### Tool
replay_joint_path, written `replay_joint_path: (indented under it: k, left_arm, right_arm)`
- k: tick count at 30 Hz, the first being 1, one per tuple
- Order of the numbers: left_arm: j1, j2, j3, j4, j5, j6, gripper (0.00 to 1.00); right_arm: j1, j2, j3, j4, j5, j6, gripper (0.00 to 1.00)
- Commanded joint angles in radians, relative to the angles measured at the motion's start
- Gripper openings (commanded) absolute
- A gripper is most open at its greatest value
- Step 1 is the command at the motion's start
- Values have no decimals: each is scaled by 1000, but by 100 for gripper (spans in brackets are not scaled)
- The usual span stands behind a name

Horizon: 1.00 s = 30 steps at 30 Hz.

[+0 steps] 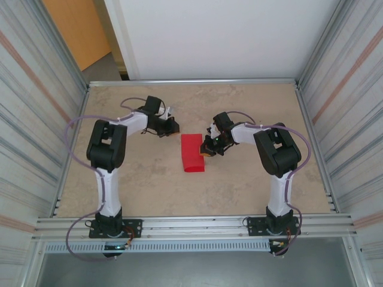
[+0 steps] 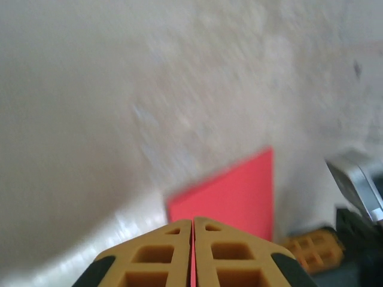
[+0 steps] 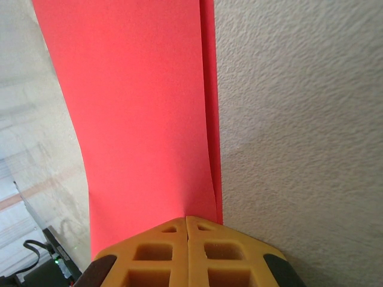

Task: Fold a paper plane with a square sheet of paper (pick it up from the middle)
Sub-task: First fold the square sheet of paper in half at the center of the table.

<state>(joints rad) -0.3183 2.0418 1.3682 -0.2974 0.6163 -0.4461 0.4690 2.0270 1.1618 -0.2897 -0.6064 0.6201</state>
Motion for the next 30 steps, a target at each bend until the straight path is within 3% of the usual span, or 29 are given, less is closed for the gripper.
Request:
replay_joint_path:
  k: [1,8,18,30]
  left_arm:
    - [-61,-161,-129,75,34,-78,10]
    - [-160,-200,-330,231,141,-254,10]
    - [-163,-137,-358,191,115,-252,9]
    - [-105,-117,-382,38,8,-176,9]
  right_arm:
    - [17,193,-139,-209,333,15,3]
    - [20,199,-136,-209,331,15,3]
    - [22,202,-134,-211,337,15,3]
    - [21,193,-138,-216,366,27,3]
